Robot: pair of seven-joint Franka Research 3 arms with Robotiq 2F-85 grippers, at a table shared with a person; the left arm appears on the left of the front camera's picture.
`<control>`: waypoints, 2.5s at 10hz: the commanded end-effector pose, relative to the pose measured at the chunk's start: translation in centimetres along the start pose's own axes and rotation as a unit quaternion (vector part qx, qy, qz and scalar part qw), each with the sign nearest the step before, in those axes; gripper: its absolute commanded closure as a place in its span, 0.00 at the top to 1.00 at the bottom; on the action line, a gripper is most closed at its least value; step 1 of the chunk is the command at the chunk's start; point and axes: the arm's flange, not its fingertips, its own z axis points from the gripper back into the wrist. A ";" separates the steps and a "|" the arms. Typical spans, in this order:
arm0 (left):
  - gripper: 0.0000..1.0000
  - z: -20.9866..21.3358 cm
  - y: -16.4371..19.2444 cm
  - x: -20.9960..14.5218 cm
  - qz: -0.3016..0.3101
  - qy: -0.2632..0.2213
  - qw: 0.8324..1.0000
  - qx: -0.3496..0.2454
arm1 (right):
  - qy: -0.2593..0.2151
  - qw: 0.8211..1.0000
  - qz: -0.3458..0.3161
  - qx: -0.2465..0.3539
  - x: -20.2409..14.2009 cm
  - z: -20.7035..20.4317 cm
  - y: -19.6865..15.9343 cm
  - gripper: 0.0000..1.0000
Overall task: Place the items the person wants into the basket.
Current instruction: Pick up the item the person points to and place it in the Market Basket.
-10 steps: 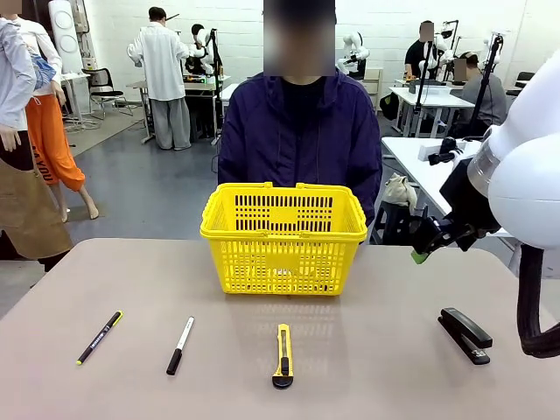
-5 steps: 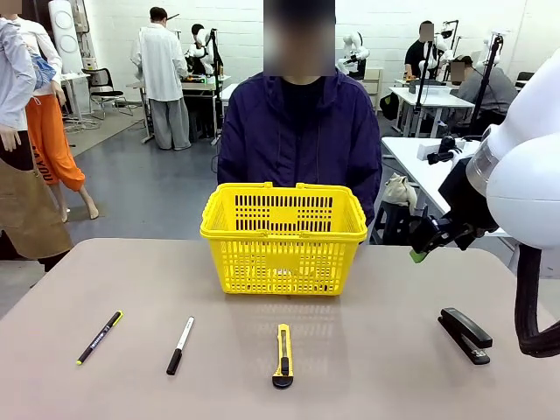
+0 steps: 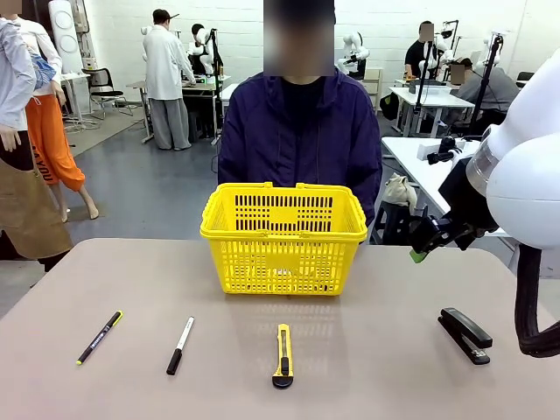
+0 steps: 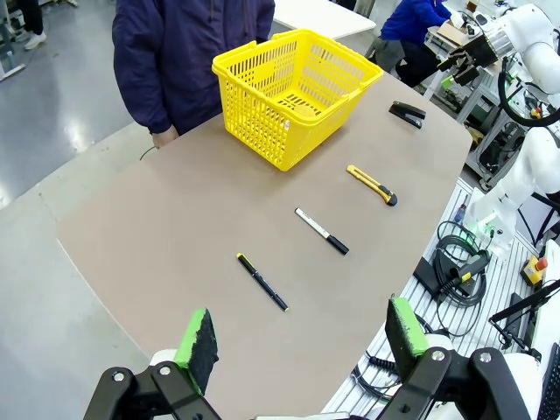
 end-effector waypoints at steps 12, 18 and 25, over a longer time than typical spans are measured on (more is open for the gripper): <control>1.00 0.2 0.0 0.1 -0.009 -0.006 1.000 -0.002 | -0.094 0.954 0.105 0.264 -12.1 15.0 -19.6 1.00; 1.00 0.2 0.0 0.1 -0.009 -0.006 1.000 -0.002 | -0.272 0.914 0.074 0.290 -15.7 13.0 -32.0 1.00; 1.00 0.2 0.0 0.1 -0.009 -0.006 1.000 -0.002 | -0.291 0.910 0.059 0.289 -16.4 12.4 -33.5 1.00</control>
